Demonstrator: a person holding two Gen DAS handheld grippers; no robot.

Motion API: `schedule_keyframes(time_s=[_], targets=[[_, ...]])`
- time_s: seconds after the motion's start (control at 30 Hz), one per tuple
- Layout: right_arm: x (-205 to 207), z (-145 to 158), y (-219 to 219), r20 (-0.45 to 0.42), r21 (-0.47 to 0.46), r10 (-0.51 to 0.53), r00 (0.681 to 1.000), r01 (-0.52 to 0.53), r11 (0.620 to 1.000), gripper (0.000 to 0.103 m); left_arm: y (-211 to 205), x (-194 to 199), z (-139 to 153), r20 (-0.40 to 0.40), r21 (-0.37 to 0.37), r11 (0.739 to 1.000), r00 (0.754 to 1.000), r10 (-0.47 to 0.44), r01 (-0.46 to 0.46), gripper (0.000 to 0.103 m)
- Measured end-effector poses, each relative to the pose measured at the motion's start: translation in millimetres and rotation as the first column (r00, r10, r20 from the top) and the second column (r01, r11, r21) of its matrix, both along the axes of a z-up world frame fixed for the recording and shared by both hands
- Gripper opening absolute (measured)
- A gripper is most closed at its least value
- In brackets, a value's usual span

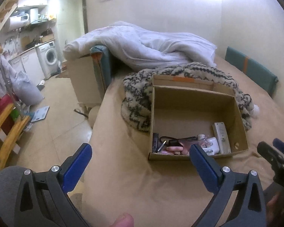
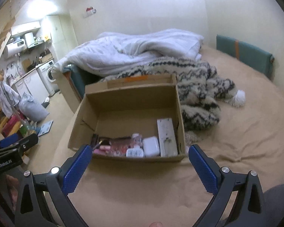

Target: Organize rigid objects

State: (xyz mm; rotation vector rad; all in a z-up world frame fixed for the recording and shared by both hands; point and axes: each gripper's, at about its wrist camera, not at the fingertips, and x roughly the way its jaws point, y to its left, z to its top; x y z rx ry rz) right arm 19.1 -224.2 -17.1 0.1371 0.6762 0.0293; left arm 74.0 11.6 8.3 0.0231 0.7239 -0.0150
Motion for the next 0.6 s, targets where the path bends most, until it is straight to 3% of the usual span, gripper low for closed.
schedule_keyframes(time_s=[0.17,0.3,0.6], targets=[[3,-5,1,-0.026,-0.006,0.006,1.000,-0.007,1.000,0.103,-9,0,-7,-0.029,0.001,0.999,0.999,-0.034,0.034,0.103],[2,-4,0,-0.023,0.006,0.000,1.000,0.000,1.000,0.103,-16,-1,-10,-0.027,0.049,0.998,0.999,-0.037,0.038,0.103],[2,-5,-1,-0.032,0.007,-0.002,0.999,0.002,1.000,0.103,-15,-3,-9,-0.024,0.029,0.999,0.999,-0.041,0.042,0.103]])
